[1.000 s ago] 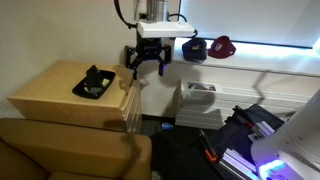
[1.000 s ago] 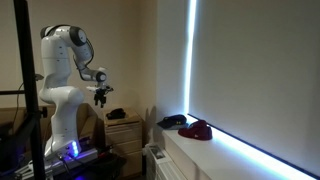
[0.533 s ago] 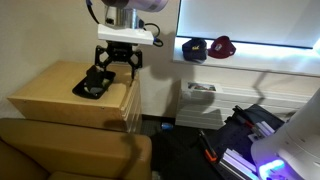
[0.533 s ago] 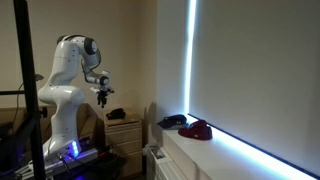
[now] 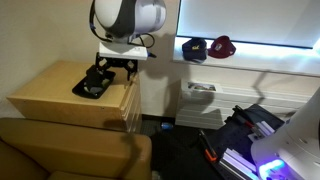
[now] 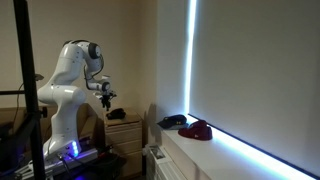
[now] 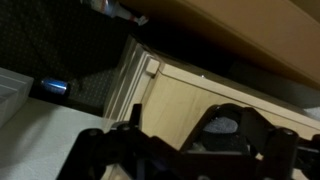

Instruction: Place the sock on the window sill

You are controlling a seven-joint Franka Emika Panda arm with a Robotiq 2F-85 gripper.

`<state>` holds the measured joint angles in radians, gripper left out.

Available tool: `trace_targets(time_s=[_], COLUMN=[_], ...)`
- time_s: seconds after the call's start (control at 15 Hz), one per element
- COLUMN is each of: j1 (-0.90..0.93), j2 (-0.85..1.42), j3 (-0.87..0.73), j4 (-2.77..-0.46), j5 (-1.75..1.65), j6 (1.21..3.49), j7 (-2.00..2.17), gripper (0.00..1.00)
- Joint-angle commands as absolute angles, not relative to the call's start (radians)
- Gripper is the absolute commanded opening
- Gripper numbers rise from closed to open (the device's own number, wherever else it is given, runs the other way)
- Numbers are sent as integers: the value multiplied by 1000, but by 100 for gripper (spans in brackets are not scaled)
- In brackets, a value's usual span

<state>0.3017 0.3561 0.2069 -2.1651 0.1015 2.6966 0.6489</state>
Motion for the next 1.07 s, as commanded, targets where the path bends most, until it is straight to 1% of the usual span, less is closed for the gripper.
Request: trace_targets(time_s=[0.0, 0.2, 0.33, 0.4, 0.53, 0.67, 0.73, 0.93, 1.0], j1=[428, 553, 615, 575, 610, 604, 634, 623, 654], j2=[531, 646, 700, 632, 680, 687, 717, 802, 840], j3=[98, -36, -108, -57, -97, -91, -140, -128, -161], j4=[-2004, -1854, -1768, -1866, -1805, -1805, -1796, -1759, -1735], j5=[4, -39, -25, 2, 0, -1, -17, 4, 2], j6=[2894, 2981, 2924, 2954, 2949, 2913, 2914, 3015, 3065], j7=[738, 789, 828, 776, 799, 784, 813, 814, 832], gripper=[100, 100, 100, 100, 100, 100, 100, 100, 100])
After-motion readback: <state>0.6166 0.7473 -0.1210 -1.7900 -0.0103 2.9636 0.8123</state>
